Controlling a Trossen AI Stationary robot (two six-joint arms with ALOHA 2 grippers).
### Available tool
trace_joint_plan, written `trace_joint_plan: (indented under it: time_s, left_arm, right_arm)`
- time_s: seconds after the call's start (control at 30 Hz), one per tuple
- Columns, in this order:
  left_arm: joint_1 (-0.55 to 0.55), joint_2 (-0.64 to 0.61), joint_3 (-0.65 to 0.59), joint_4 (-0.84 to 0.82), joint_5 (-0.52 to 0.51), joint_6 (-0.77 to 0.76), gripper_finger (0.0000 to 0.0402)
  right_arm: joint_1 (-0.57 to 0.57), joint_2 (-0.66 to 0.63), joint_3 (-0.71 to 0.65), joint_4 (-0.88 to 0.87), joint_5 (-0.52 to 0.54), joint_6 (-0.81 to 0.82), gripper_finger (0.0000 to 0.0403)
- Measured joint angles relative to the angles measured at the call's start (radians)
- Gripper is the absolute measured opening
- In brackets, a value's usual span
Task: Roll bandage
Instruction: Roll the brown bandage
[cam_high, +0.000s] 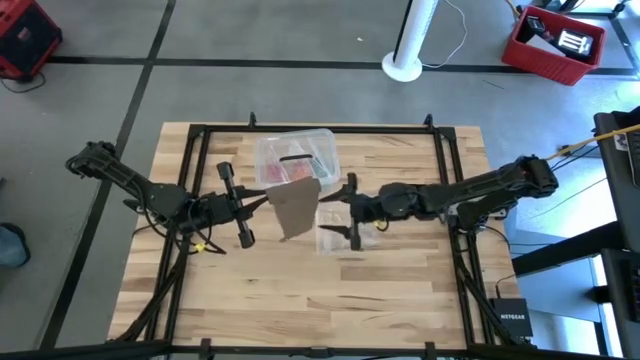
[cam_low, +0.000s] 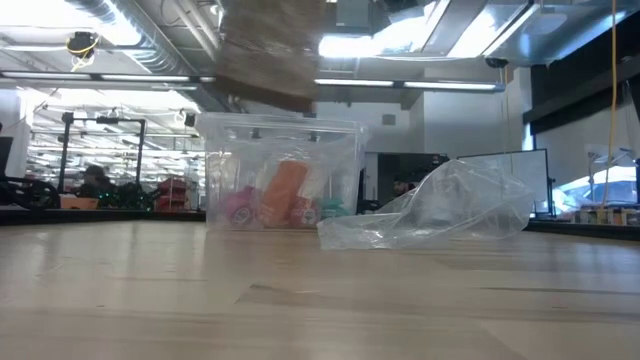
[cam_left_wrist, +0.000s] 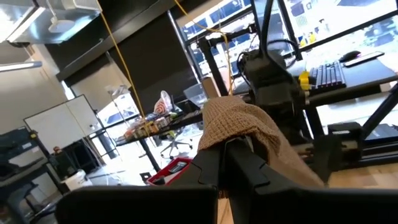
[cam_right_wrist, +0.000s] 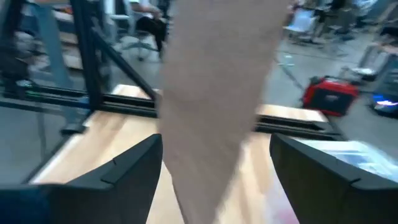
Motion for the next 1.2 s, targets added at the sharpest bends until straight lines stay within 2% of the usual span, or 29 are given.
trace_joint_plan:
  time_s: [0.13, 0.27, 0.37, 0.6, 0.67, 0.83, 1.0, 1.2]
  left_arm:
    - [0.006, 0.000, 0.000, -0.001, 0.027, -0.009, 0.0000]
    - [0.006, 0.000, 0.000, 0.000, 0.030, -0.009, 0.0000]
    - [0.006, 0.000, 0.000, 0.007, 0.030, -0.010, 0.0000]
    - [0.022, -0.001, 0.000, 0.039, 0.045, -0.027, 0.0000]
    - [0.025, 0.000, 0.000, 0.048, 0.050, -0.028, 0.0000]
    - [0.024, 0.000, 0.000, 0.074, 0.078, -0.037, 0.0000]
    - [0.022, 0.000, 0.000, 0.112, 0.245, -0.063, 0.0000]
    - [0.022, 0.000, 0.000, 0.069, 0.253, -0.134, 0.0000]
  right_arm:
    - [-0.028, 0.069, -0.001, 0.106, -0.068, 0.016, 0.0292]
    - [-0.039, 0.107, -0.001, 0.178, -0.152, 0.015, 0.0253]
    - [-0.036, 0.109, -0.001, 0.204, -0.172, 0.011, 0.0203]
    - [-0.045, 0.121, 0.000, 0.218, -0.172, -0.014, 0.0048]
    - [-0.043, 0.126, -0.002, 0.204, -0.172, -0.018, 0.0015]
    - [-0.043, 0.134, -0.001, 0.162, -0.142, -0.066, 0.0018]
    - [-0.043, 0.134, -0.001, 0.099, -0.059, -0.122, 0.0007]
    - [-0.043, 0.134, -0.001, 0.064, 0.034, -0.174, 0.0005]
